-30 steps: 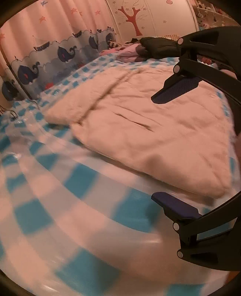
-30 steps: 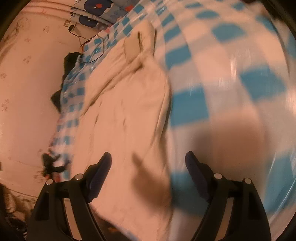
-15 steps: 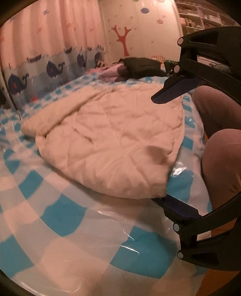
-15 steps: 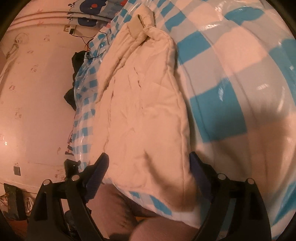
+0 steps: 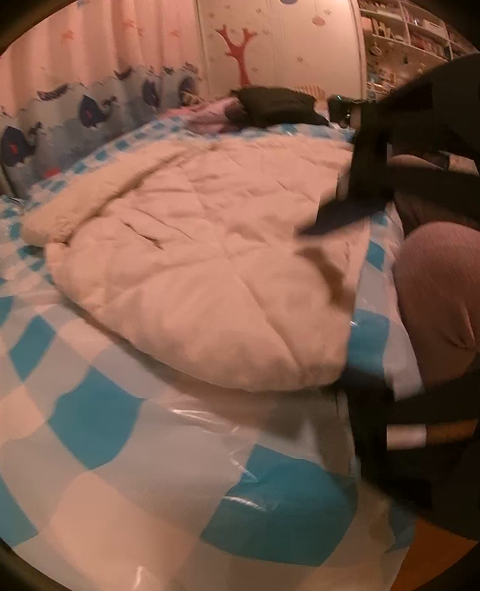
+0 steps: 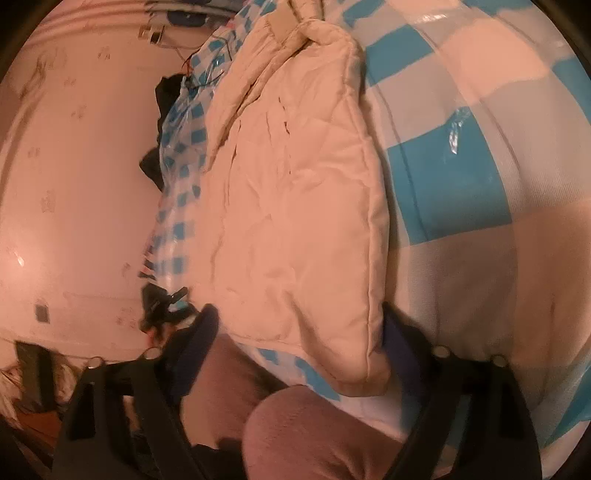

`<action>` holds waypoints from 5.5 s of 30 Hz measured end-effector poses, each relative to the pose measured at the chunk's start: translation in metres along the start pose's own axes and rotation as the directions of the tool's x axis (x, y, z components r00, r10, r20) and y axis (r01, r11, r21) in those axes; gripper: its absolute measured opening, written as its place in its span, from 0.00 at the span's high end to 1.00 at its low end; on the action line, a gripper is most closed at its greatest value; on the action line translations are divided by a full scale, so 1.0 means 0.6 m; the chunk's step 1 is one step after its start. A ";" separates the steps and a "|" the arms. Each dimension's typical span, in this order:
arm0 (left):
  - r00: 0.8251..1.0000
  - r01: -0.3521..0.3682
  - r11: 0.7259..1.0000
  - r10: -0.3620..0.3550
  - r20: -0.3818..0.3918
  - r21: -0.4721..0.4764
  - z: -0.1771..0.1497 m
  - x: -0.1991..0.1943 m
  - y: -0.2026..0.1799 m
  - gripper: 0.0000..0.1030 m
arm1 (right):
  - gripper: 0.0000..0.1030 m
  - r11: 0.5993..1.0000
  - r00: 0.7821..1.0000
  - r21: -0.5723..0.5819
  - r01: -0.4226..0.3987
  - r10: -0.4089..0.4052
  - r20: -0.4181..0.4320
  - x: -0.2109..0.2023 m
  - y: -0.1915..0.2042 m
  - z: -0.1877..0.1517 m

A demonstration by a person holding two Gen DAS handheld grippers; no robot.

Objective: Fold large clothes

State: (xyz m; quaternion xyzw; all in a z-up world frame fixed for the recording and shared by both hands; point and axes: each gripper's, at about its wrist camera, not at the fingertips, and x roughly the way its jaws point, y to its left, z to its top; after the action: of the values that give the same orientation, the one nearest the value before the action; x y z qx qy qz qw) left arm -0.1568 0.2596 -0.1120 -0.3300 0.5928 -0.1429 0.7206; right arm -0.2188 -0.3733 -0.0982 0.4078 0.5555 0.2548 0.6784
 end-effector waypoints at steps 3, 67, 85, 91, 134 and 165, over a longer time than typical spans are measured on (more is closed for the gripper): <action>1.000 -0.024 1.000 0.024 0.003 -0.009 -0.001 -0.001 0.000 0.88 | 0.84 1.000 1.000 0.004 -0.003 0.003 0.005 0.011 0.002 -0.009; 0.984 0.169 0.985 -0.166 -0.067 0.031 -0.171 -0.027 0.028 0.83 | 0.84 0.962 0.963 -0.039 -0.270 0.269 -0.028 -0.061 -0.009 -0.154; 0.964 0.260 0.955 -0.265 0.017 0.143 -0.328 -0.223 -0.021 0.94 | 0.86 0.852 0.831 -0.135 -0.506 0.524 0.187 -0.192 0.009 -0.314; 0.943 0.332 0.943 -0.330 -0.047 0.034 -0.369 -0.142 0.079 0.90 | 0.83 0.833 0.824 0.016 -0.552 0.543 0.165 -0.123 -0.077 -0.364; 0.867 -0.497 0.707 0.424 0.261 0.502 -0.420 -0.117 -0.109 0.46 | 0.38 0.935 0.936 0.046 -0.352 0.351 0.038 -0.084 -0.074 -0.373; 0.770 -0.634 0.535 0.499 0.397 0.558 -0.448 -0.110 -0.143 0.39 | 0.38 0.954 0.954 0.030 -0.299 0.299 0.009 -0.085 -0.043 -0.365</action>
State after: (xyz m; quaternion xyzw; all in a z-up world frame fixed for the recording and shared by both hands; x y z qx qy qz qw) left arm -0.4128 0.1528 -0.0278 0.1484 0.5044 -0.0696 0.8477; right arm -0.4452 -0.3685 -0.1029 0.4980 0.4898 0.3450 0.6270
